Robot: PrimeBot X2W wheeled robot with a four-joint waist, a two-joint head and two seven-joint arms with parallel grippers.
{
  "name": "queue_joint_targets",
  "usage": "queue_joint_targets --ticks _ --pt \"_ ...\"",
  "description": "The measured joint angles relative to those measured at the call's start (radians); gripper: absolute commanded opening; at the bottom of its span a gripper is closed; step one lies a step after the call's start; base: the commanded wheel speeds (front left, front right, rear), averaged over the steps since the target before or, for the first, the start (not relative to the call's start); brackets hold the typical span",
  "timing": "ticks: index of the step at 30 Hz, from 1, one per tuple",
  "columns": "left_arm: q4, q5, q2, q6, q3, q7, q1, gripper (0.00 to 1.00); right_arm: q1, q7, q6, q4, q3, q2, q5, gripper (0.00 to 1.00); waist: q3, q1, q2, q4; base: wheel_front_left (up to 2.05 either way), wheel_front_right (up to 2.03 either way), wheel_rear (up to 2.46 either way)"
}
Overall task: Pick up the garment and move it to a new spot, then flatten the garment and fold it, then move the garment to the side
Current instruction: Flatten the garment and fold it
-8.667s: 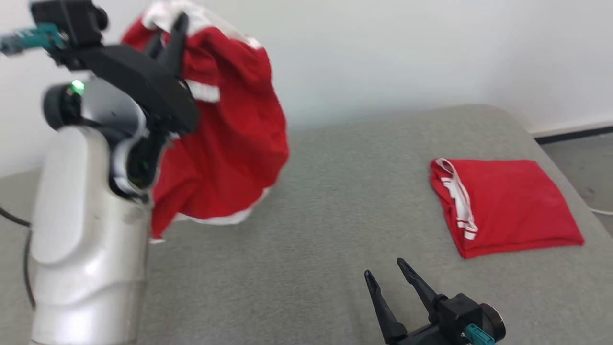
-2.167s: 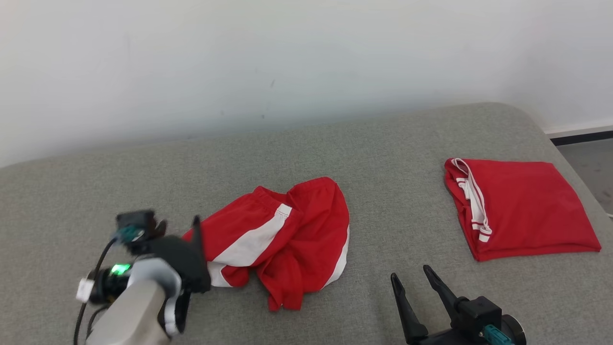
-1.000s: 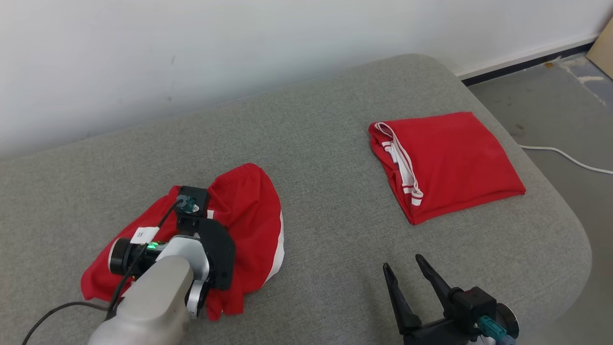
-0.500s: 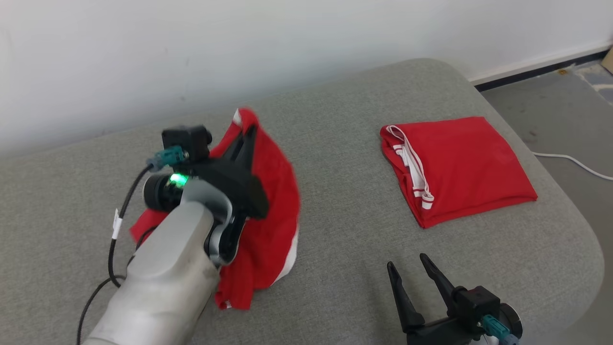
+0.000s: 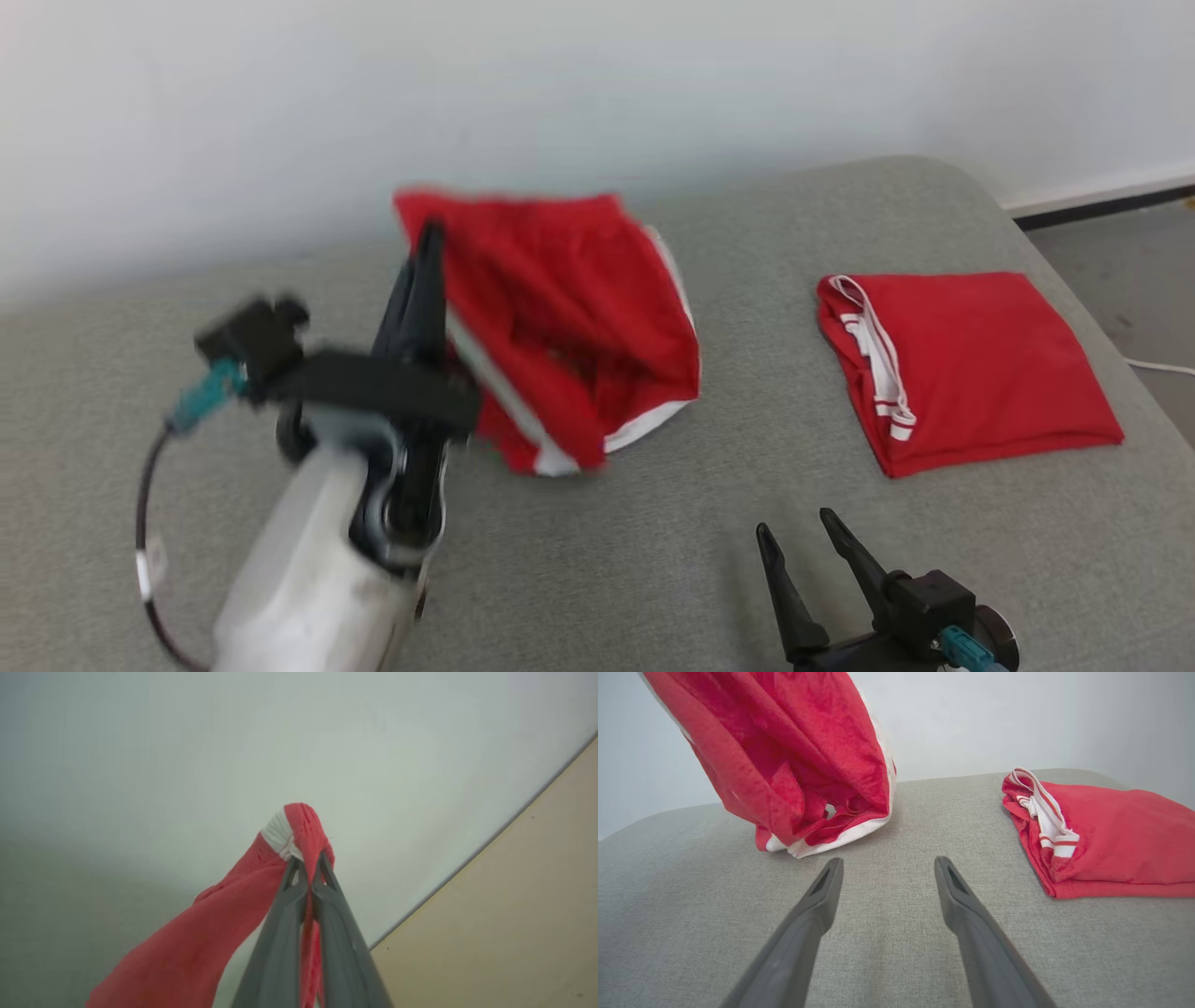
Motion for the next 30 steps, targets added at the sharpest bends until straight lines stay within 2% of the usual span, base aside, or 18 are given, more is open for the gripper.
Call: queue_joint_targets --ticks 2,6,8,12,13,14,18,24,30 --pt "0.012 0.023 0.004 0.018 0.018 0.0 0.078 0.0 0.002 -0.001 0.0 0.0 0.003 0.0 0.002 1.0 -0.004 -0.0001 0.0 0.016 0.0 0.0 0.0" --pt "0.064 0.123 0.062 0.063 0.053 0.0 0.227 0.0 0.004 -0.001 0.0 -0.001 0.01 0.0 0.007 1.0 -0.011 -0.0001 0.0 0.042 0.0 0.0 0.0" --pt "0.099 0.135 0.079 0.082 0.072 0.0 0.28 0.0 0.005 -0.001 0.0 0.0 0.012 0.0 0.007 1.0 -0.012 -0.0001 0.0 0.052 0.0 0.0 0.0" --pt "0.192 0.186 0.106 0.109 0.048 0.007 0.332 0.0 0.005 -0.001 0.0 0.002 0.012 0.0 0.006 1.0 -0.013 -0.0001 0.0 0.061 0.0 0.0 0.0" --pt "0.212 0.187 0.111 0.114 0.04 0.026 0.333 0.75 0.005 -0.001 0.0 0.002 0.014 0.0 0.005 1.0 -0.013 -0.0001 0.0 0.06 0.0 0.0 0.0" --pt "0.233 0.188 0.113 0.121 0.031 0.053 0.335 1.0 0.005 -0.001 0.0 0.002 0.014 0.0 0.005 1.0 -0.013 -0.0001 0.0 0.059 0.0 0.0 0.0" --pt "0.261 0.203 0.127 0.142 0.0 0.132 0.336 1.0 0.005 -0.001 0.0 0.002 0.011 0.0 0.003 1.0 -0.016 -0.0001 0.0 0.05 0.0 0.0 0.0" --pt "0.178 0.237 0.188 0.173 -0.008 0.192 0.252 1.0 0.012 -0.001 0.0 0.002 0.007 0.0 0.0 1.0 -0.02 -0.0001 0.0 0.036 0.0 0.0 0.0" --pt "0.137 0.225 0.203 0.18 -0.055 0.425 0.162 1.0 0.013 -0.001 0.0 0.001 0.026 0.0 0.0 1.0 -0.016 -0.0001 0.0 0.004 0.0 0.0 0.0"
